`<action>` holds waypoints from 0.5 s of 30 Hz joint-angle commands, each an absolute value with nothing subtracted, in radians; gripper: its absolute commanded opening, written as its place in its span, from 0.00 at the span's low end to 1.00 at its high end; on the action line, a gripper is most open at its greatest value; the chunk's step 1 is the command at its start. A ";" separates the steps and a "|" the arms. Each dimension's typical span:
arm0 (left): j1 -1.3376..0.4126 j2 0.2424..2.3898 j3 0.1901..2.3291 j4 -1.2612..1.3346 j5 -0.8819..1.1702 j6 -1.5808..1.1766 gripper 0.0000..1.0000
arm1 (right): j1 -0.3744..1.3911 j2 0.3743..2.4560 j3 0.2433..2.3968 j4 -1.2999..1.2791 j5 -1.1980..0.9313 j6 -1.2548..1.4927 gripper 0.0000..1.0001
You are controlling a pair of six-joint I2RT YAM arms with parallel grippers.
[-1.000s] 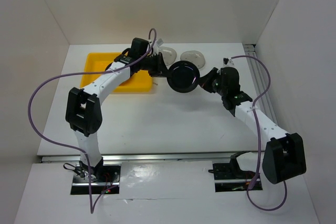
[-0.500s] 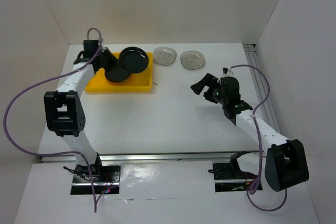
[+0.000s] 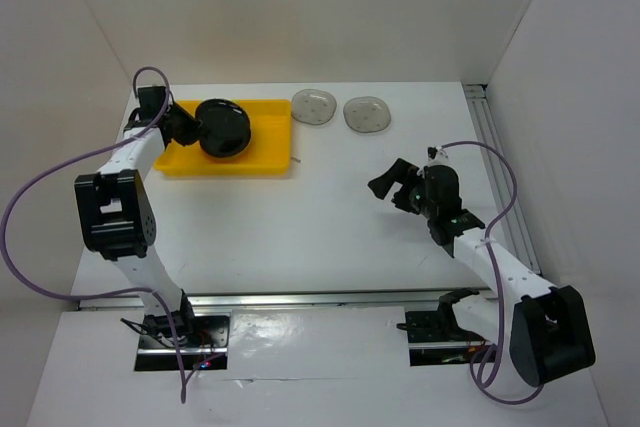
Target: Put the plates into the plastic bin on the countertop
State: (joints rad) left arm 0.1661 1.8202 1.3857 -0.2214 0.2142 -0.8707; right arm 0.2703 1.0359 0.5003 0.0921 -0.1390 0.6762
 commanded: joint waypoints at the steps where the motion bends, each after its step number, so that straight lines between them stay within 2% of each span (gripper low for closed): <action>1: 0.192 1.835 1.401 -0.190 0.195 -0.911 0.27 | 0.267 1.028 0.537 0.109 -0.118 0.643 1.00; 5: 0.192 1.862 1.430 -0.224 0.195 -0.911 0.45 | 0.267 1.037 0.537 0.109 -0.118 0.643 1.00; 6: 0.192 1.862 1.430 -0.224 0.204 -0.911 0.62 | 0.267 1.037 0.537 0.109 -0.118 0.643 1.00; 10: 0.192 1.830 1.419 -0.215 0.230 -0.911 0.93 | 0.267 1.094 0.537 0.165 -0.118 0.643 1.00; 11: 0.192 1.806 1.408 -0.206 0.242 -0.911 0.98 | 0.237 1.164 0.537 0.188 -0.129 0.643 1.00; 15: 0.192 1.770 1.397 -0.225 0.282 -0.888 1.00 | 0.173 1.375 0.593 0.343 -0.201 0.689 1.00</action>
State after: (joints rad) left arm 0.1909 1.8400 1.3876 -0.2420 0.2298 -0.9028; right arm 0.2077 1.2507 0.5312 0.1795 -0.1699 0.6704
